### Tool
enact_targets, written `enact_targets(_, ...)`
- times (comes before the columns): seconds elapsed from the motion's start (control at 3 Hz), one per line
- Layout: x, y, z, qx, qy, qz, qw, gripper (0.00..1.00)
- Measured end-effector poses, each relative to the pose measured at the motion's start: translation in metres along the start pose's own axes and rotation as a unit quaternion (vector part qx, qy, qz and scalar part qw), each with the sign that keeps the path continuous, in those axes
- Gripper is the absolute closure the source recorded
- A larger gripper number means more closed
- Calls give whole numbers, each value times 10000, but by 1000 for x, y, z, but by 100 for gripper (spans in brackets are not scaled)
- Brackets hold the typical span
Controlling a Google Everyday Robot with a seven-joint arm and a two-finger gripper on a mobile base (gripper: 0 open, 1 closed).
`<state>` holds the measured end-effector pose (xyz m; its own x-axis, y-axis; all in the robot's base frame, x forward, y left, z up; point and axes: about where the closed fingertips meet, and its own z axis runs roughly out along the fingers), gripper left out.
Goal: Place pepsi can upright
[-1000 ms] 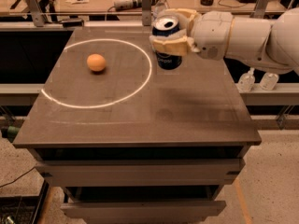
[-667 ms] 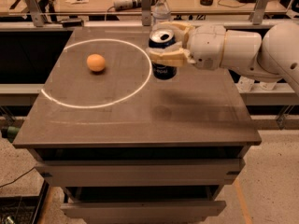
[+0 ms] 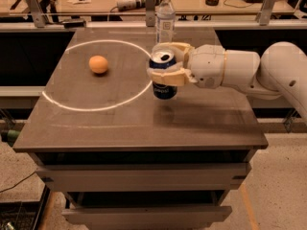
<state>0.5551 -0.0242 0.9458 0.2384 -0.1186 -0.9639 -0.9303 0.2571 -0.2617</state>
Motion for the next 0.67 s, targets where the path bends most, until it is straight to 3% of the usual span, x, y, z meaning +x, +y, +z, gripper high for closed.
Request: enact_targets(0.67,16,16,3,-59,-5,399,9992,100)
